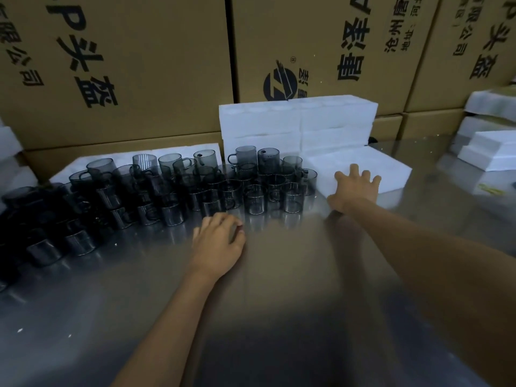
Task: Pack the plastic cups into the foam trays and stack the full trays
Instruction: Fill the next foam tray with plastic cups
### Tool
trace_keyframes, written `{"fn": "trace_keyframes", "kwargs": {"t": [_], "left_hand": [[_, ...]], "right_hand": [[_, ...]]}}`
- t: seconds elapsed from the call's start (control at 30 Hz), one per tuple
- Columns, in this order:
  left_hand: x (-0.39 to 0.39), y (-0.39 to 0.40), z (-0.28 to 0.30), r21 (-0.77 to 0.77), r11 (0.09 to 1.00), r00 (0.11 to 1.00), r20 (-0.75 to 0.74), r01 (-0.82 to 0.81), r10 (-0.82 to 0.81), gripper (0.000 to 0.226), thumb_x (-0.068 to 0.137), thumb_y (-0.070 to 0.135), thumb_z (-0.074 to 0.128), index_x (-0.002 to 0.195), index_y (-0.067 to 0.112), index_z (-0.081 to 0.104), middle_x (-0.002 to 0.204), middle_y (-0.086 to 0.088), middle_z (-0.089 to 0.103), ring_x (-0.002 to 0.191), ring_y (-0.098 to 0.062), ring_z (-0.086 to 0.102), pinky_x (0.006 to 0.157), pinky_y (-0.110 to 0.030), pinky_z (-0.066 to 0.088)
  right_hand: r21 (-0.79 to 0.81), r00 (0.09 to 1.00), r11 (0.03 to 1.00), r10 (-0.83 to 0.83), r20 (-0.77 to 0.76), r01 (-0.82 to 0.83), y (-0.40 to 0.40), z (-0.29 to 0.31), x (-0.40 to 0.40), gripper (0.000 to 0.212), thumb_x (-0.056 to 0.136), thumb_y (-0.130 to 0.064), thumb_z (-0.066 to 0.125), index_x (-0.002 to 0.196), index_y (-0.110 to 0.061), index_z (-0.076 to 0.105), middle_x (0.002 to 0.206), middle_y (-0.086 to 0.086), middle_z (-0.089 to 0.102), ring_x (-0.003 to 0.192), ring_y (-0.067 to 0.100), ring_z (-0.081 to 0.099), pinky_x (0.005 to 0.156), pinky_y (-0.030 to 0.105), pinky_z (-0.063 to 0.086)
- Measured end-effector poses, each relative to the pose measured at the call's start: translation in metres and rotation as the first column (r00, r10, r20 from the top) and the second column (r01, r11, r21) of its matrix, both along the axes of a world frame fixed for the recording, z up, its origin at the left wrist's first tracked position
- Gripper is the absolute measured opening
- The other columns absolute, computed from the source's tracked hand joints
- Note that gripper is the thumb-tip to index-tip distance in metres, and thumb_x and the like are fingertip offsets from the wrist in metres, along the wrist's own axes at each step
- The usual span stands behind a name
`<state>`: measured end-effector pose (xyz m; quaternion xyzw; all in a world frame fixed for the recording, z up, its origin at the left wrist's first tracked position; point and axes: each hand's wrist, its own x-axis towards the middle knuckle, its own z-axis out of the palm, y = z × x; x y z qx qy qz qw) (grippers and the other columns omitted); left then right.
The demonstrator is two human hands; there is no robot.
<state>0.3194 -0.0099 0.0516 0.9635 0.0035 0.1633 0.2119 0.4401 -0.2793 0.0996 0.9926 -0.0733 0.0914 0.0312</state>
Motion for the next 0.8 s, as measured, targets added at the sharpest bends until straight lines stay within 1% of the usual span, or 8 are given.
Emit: {"fn": "trace_keyframes", "kwargs": {"t": [0.07,0.2,0.33,0.4,0.5,0.57,0.7,0.8], "left_hand": [[0.000,0.001,0.002,-0.014,1.000,1.000,-0.014,-0.002,0.002,0.024,0.099,0.035,0.049,0.119,0.030,0.059,0.133,0.010,0.051,0.125,-0.016,0.038,0.103,-0.036,0.027],[-0.001,0.000,0.006,-0.055,0.998,0.999,-0.044,0.004,-0.007,0.025,0.098,0.032,0.050,0.120,0.028,0.062,0.134,0.008,0.053,0.127,-0.018,0.038,0.104,-0.037,0.027],[-0.012,0.000,0.012,-0.250,0.968,0.999,-0.033,-0.002,-0.007,0.020,0.096,0.022,0.054,0.109,0.022,0.069,0.127,0.005,0.061,0.124,-0.021,0.046,0.107,-0.035,0.032],[-0.023,0.000,0.014,-0.368,0.930,1.000,-0.030,-0.010,-0.001,0.016,0.095,0.019,0.056,0.101,0.020,0.071,0.122,0.003,0.064,0.116,-0.022,0.054,0.106,-0.040,0.039],[-0.042,0.000,0.015,-0.445,0.895,0.999,-0.019,-0.034,0.029,0.013,0.095,0.019,0.057,0.092,0.024,0.069,0.108,0.000,0.069,0.097,-0.023,0.062,0.093,-0.038,0.049],[-0.053,0.000,0.014,-0.483,0.875,0.999,-0.015,-0.033,0.029,0.014,0.095,0.018,0.057,0.091,0.025,0.069,0.101,-0.001,0.069,0.093,-0.023,0.063,0.086,-0.034,0.050],[-0.072,0.001,0.009,-0.570,0.821,1.000,-0.003,-0.023,0.026,0.015,0.096,0.019,0.058,0.099,0.020,0.072,0.107,0.007,0.068,0.103,-0.011,0.060,0.079,-0.017,0.041],[-0.086,-0.001,0.013,-0.714,0.700,0.999,0.032,-0.002,0.035,0.014,0.098,0.021,0.057,0.098,0.026,0.069,0.102,0.014,0.066,0.106,-0.010,0.061,0.078,-0.010,0.042]], "right_hand": [[-0.066,0.999,0.997,-0.033,0.013,0.034,0.004,0.004,-0.011,0.036,0.090,-0.036,0.058,0.125,-0.028,0.057,0.140,0.008,0.035,0.125,0.033,0.039,0.111,0.047,0.021],[-0.150,0.996,0.985,-0.090,-0.017,0.087,0.012,0.010,-0.037,0.033,0.092,-0.034,0.053,0.123,-0.030,0.062,0.138,0.007,0.036,0.121,0.029,0.041,0.111,0.046,0.021],[-0.171,0.992,0.982,-0.092,-0.082,0.077,0.027,0.017,-0.075,0.034,0.093,-0.034,0.052,0.124,-0.025,0.062,0.141,0.009,0.033,0.124,0.030,0.040,0.113,0.048,0.025],[-0.130,0.990,0.990,-0.073,-0.120,0.058,0.036,0.018,-0.098,0.035,0.092,-0.034,0.054,0.124,-0.022,0.062,0.140,0.009,0.032,0.125,0.029,0.039,0.110,0.047,0.032],[-0.091,0.989,0.996,-0.029,-0.146,0.016,0.049,0.017,-0.134,0.035,0.092,-0.032,0.056,0.125,-0.020,0.062,0.139,0.009,0.030,0.125,0.029,0.038,0.106,0.046,0.039],[-0.096,0.988,0.995,-0.004,-0.155,-0.011,0.056,0.019,-0.155,0.036,0.092,-0.032,0.056,0.125,-0.020,0.062,0.138,0.009,0.030,0.125,0.029,0.037,0.106,0.046,0.039],[-0.087,0.980,0.992,0.078,-0.181,-0.095,0.072,0.025,-0.194,0.036,0.092,-0.033,0.055,0.125,-0.021,0.061,0.137,0.009,0.029,0.127,0.029,0.038,0.105,0.044,0.039],[-0.050,0.960,0.974,0.208,-0.185,-0.220,0.090,0.029,-0.225,0.036,0.092,-0.035,0.057,0.125,-0.021,0.060,0.135,0.009,0.029,0.125,0.028,0.038,0.101,0.040,0.037]]}}
